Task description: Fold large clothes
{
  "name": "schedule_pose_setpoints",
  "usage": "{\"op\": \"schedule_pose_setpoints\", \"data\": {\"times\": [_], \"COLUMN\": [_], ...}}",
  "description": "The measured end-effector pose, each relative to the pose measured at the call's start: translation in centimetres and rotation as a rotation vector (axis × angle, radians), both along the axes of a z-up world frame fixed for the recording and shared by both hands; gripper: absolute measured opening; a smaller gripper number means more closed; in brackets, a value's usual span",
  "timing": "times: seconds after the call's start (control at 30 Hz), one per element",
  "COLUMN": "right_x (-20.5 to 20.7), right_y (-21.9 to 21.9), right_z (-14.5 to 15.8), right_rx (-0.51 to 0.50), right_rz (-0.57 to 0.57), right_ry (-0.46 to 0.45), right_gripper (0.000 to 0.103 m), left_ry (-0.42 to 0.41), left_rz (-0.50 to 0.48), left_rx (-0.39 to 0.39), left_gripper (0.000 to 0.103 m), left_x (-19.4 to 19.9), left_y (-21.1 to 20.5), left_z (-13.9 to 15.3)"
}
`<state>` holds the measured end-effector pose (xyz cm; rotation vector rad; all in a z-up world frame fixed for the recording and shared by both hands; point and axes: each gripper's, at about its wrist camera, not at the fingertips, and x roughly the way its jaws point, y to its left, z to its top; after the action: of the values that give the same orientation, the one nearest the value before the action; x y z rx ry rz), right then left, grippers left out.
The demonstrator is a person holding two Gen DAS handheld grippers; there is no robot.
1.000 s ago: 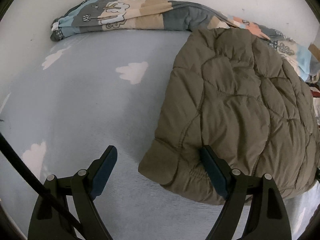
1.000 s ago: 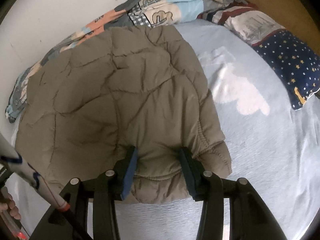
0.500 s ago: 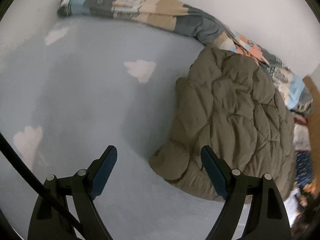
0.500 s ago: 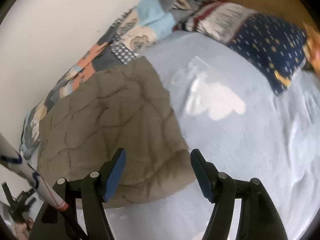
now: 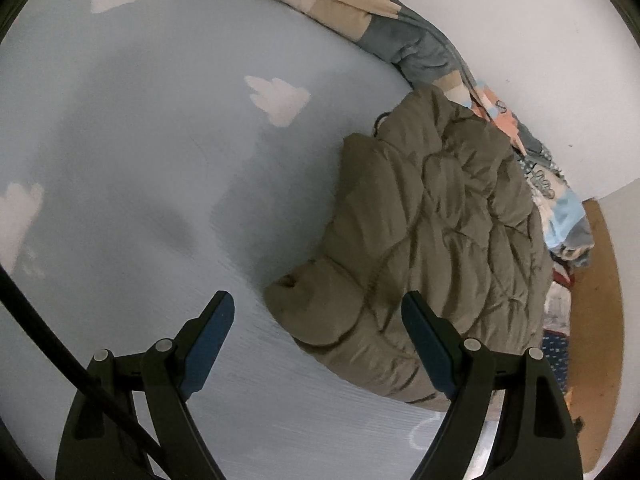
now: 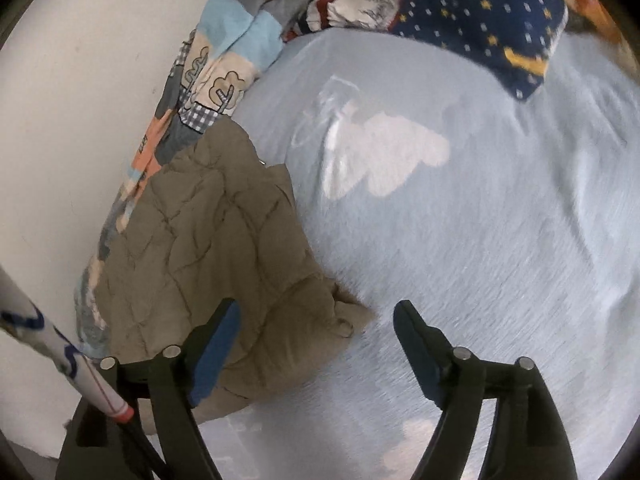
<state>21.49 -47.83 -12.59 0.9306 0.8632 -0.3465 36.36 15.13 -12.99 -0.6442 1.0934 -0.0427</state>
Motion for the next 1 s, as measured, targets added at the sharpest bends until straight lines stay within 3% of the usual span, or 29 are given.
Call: {"op": "schedule_pose_setpoints", "data": {"times": [0.33,0.5,0.73,0.8,0.83,0.9,0.97,1.0], "right_x": [0.7,1.5,2.6,3.1,3.5,4.1,4.8,5.4], "right_y": [1.7,3.1,2.7,2.7,2.8,3.1,3.8,4.4], "right_z": [-4.5,-5.4,-7.6,-7.6,-7.5,-6.6,-5.0,-3.7], "right_rx": [0.256,0.284,0.327,0.321,0.302,0.210,0.092,-0.007], "right_rz": [-0.043,-0.072,-0.178,-0.178,-0.163,-0.110,-0.042,0.006], "right_ry": [-0.041,-0.080,-0.132,-0.137,-0.130,-0.084,-0.050,-0.026], "right_gripper": [0.089,0.090,0.094,0.094,0.093,0.067,0.055,0.051], "left_ry": [0.037,0.029,-0.044,-0.060,-0.069,-0.106,-0.148,-0.174], "left_rz": [0.100,0.156,0.166,0.143,0.111,0.035,-0.010,-0.037], "left_rx": [-0.248,-0.274,-0.280,-0.249,-0.198,-0.051,0.056,0.134], "left_gripper": [0.085,0.085,0.089,0.089,0.086,0.069,0.054,0.053], "left_x": [-1.5,-1.3,0.4,0.8,1.0,1.3,1.2,1.1], "left_y": [-0.2,-0.3,-1.7,-2.3,-2.7,-3.9,-5.0,-5.9], "left_z": [-2.9,-4.3,-5.4,-5.3,-4.8,-2.8,-1.1,0.1]}}
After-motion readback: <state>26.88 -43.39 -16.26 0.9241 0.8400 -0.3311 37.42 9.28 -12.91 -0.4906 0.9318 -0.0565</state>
